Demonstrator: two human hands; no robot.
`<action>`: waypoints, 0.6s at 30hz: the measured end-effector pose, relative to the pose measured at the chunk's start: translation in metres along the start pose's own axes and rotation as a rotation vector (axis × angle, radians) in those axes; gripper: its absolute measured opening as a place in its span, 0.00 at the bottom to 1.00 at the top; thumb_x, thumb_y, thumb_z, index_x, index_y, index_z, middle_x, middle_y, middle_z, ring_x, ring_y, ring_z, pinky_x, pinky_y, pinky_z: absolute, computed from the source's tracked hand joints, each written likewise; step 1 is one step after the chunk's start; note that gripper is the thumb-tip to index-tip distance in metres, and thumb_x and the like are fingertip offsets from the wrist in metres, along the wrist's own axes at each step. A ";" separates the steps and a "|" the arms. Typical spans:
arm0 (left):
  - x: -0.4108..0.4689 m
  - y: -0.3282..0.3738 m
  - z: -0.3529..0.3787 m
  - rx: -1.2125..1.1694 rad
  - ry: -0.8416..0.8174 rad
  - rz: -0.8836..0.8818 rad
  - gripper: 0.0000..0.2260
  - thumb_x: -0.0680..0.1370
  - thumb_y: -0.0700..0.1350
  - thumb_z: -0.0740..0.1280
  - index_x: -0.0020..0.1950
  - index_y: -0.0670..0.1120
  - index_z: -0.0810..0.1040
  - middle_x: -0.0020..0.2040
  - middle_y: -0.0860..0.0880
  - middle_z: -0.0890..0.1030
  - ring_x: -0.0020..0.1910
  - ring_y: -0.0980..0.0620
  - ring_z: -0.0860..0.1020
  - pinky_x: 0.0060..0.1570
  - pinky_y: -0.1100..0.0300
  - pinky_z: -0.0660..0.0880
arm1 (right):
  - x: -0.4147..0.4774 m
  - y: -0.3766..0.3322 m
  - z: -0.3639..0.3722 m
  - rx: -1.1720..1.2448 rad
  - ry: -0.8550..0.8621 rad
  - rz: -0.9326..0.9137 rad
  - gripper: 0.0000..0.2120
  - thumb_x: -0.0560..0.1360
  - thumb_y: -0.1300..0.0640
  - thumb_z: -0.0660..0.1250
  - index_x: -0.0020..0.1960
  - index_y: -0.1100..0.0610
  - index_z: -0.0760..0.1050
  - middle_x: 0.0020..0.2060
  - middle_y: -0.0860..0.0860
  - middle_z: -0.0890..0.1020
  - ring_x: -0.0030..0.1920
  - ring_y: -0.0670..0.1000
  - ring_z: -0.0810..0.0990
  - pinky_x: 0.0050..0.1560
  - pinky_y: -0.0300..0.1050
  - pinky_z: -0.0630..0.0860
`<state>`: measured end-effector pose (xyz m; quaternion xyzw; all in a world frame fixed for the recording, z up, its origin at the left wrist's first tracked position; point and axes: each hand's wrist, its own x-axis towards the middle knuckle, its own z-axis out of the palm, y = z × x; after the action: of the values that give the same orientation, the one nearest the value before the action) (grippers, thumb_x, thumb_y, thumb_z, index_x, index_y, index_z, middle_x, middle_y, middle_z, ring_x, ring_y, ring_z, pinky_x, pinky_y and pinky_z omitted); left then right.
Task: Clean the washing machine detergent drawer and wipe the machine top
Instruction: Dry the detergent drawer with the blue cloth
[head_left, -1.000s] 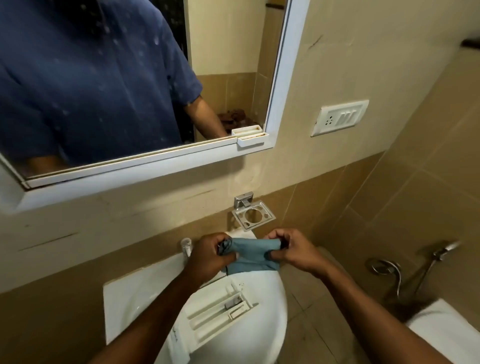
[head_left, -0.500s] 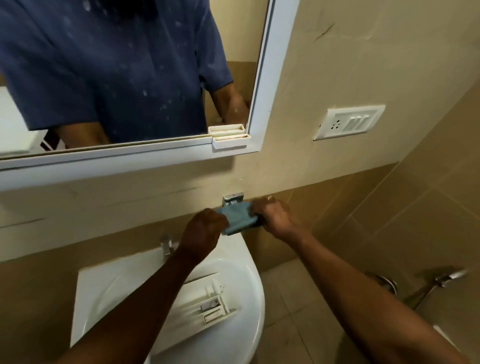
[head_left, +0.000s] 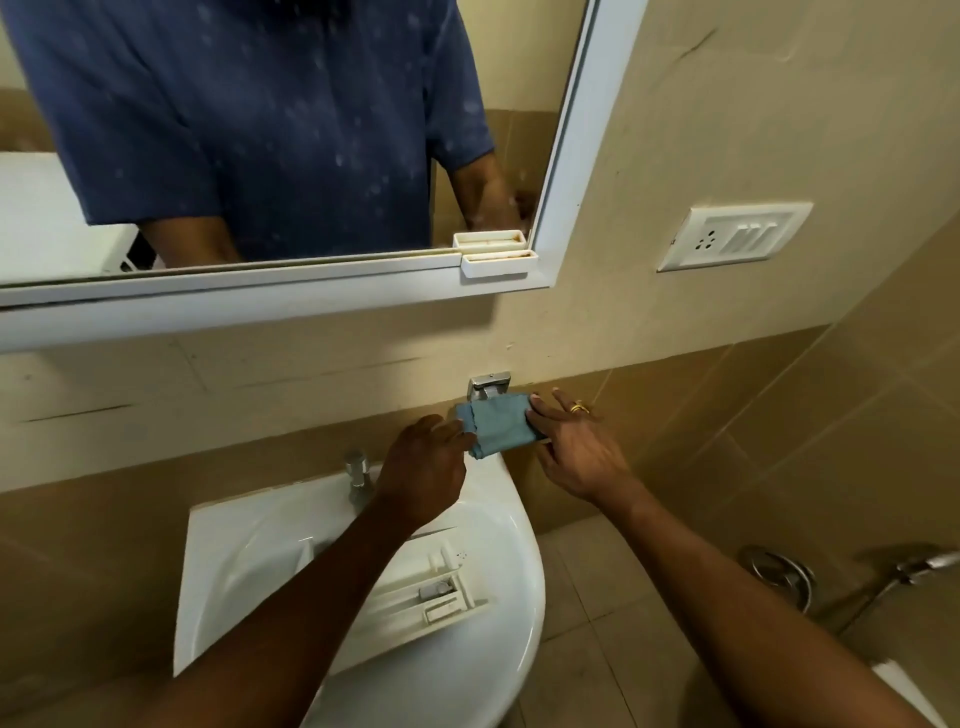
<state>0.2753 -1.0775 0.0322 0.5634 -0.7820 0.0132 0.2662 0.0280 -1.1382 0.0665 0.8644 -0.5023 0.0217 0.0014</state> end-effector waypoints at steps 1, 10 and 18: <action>-0.001 0.002 -0.001 0.015 -0.017 -0.009 0.18 0.67 0.37 0.79 0.56 0.45 0.87 0.56 0.45 0.86 0.52 0.41 0.83 0.52 0.47 0.83 | -0.001 -0.003 0.001 -0.021 -0.011 0.026 0.26 0.79 0.49 0.61 0.76 0.52 0.69 0.78 0.53 0.69 0.79 0.61 0.63 0.77 0.62 0.62; -0.048 -0.025 -0.018 -0.188 0.079 -0.202 0.17 0.76 0.41 0.69 0.64 0.44 0.83 0.54 0.44 0.85 0.54 0.44 0.81 0.57 0.50 0.79 | -0.039 -0.052 0.018 0.263 0.246 0.101 0.30 0.77 0.49 0.55 0.78 0.56 0.67 0.78 0.58 0.67 0.80 0.60 0.61 0.78 0.60 0.60; -0.164 -0.055 -0.066 -0.258 0.182 -0.831 0.09 0.79 0.37 0.68 0.55 0.45 0.85 0.47 0.46 0.87 0.42 0.47 0.83 0.47 0.57 0.77 | -0.109 -0.127 0.094 0.574 0.209 0.221 0.19 0.75 0.55 0.61 0.64 0.53 0.80 0.58 0.48 0.84 0.57 0.51 0.82 0.54 0.53 0.83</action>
<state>0.3876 -0.9332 0.0028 0.7886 -0.4576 -0.1433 0.3849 0.0879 -0.9824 -0.0293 0.7629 -0.5636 0.2512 -0.1931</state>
